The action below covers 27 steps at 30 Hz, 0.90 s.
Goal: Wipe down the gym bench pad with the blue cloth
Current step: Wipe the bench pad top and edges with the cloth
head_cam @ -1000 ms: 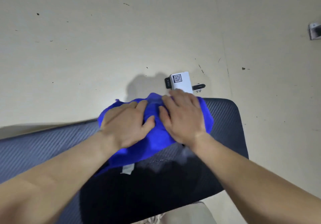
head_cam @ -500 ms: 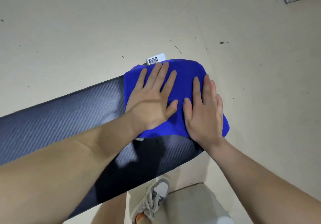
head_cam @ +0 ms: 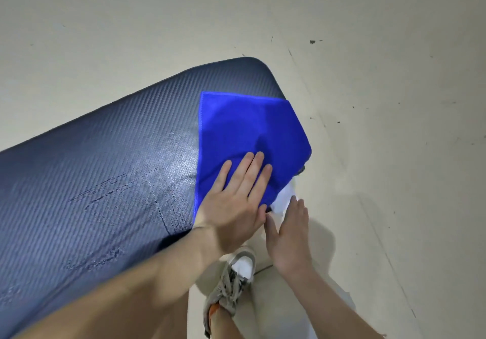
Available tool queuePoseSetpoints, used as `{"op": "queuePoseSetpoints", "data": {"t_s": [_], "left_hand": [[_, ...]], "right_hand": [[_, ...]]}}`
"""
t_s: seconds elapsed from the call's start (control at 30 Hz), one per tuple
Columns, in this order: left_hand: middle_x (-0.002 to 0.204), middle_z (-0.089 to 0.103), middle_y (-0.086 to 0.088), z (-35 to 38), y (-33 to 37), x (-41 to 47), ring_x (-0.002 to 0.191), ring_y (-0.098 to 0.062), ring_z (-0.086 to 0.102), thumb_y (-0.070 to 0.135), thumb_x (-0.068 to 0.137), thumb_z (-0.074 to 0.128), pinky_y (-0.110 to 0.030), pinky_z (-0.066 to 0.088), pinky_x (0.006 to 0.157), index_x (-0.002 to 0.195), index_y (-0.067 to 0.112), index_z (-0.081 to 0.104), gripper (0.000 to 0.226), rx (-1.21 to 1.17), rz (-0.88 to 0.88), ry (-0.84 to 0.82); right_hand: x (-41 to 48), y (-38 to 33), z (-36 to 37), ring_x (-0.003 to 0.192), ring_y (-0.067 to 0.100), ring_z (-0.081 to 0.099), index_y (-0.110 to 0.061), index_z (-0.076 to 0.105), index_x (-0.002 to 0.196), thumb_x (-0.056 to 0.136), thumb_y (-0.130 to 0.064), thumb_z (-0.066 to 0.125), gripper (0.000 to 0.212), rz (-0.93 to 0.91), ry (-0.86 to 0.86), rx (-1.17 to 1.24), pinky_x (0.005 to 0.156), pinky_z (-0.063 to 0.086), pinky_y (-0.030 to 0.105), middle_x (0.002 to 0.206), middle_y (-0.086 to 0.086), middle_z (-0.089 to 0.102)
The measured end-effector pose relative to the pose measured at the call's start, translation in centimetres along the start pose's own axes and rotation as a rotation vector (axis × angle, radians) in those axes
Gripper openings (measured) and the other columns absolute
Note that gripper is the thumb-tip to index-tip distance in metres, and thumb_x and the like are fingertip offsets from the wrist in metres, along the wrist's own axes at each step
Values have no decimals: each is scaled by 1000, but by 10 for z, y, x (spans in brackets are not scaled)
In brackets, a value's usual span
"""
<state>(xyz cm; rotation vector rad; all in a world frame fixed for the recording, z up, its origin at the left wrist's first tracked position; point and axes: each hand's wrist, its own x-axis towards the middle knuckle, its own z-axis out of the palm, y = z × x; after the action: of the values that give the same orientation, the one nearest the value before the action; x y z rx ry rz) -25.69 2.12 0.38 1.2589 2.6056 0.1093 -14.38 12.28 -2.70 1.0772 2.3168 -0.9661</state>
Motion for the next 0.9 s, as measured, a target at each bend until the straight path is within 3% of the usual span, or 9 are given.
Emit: {"op": "queuePoseSetpoints", "data": {"t_s": [0.07, 0.17, 0.2, 0.27, 0.33, 0.43, 0.53, 0.67, 0.9], "left_hand": [[156, 24, -11, 0, -3, 1, 145, -24, 21, 41, 92, 39, -47, 20, 115, 147, 10, 30, 65, -9, 34, 19], [158, 22, -4, -2, -10, 7, 146, -18, 19, 44, 92, 39, -44, 18, 117, 148, 15, 29, 65, -52, 18, 39], [158, 22, -2, -3, -13, 11, 146, -17, 18, 45, 92, 38, -43, 16, 117, 149, 16, 29, 64, -70, -2, 47], [158, 21, 1, -5, -17, 25, 146, -16, 16, 46, 93, 34, -42, 13, 118, 149, 20, 27, 62, -91, -21, 71], [158, 23, 2, -8, -25, 44, 145, -15, 18, 45, 94, 32, -40, 12, 117, 149, 21, 27, 60, -106, -19, 112], [156, 29, 0, -15, -54, 73, 144, -16, 24, 44, 94, 31, -40, 20, 114, 145, 17, 36, 58, -92, -21, 153], [156, 28, -1, -23, -90, 93, 144, -18, 23, 46, 94, 30, -41, 18, 115, 144, 15, 38, 59, -26, 27, 147], [154, 31, -2, -34, -139, 96, 143, -20, 25, 44, 94, 27, -45, 17, 115, 148, 18, 30, 60, 8, -16, 159], [155, 30, 0, -36, -189, 43, 143, -19, 25, 40, 94, 29, -44, 23, 114, 149, 23, 27, 57, -8, -149, 110]], "right_hand": [[-5, 0, -4, 149, 17, 12, -14, 13, 154, 97, -44, 43, 71, 131, 35, 300, 121, 14, 37, 162, 6, 14], [9, -31, -35, 138, -7, 23, -20, 16, 153, 98, -28, 45, 62, 157, 224, 504, 110, 17, 16, 156, -8, 24], [18, -45, -47, 137, -9, 22, -21, 18, 152, 98, -25, 44, 60, 80, 281, 465, 109, 15, 14, 155, -8, 25], [38, -71, -71, 147, 9, 11, -25, 19, 152, 98, -23, 41, 59, -104, 358, 251, 114, 11, 22, 161, 1, 16], [54, -93, -85, 149, 21, 5, -31, 22, 151, 98, -28, 39, 56, -275, 324, -20, 116, 13, 36, 163, 6, 10], [74, -112, -87, 148, 27, 12, -33, 24, 151, 98, -40, 28, 53, -443, 215, -323, 115, 22, 49, 162, 8, 14], [90, -122, -84, 149, 25, 6, -34, 16, 153, 101, -44, 25, 53, -479, 149, -382, 117, 17, 51, 163, 5, 8], [104, -140, -73, 150, 23, 1, -34, 16, 153, 102, -46, 25, 54, -576, 184, -545, 118, 11, 52, 164, 3, 3], [80, -176, -8, 149, 22, 12, -35, 23, 152, 99, -45, 27, 53, -627, 259, -611, 116, 14, 51, 163, 3, 13]]}}
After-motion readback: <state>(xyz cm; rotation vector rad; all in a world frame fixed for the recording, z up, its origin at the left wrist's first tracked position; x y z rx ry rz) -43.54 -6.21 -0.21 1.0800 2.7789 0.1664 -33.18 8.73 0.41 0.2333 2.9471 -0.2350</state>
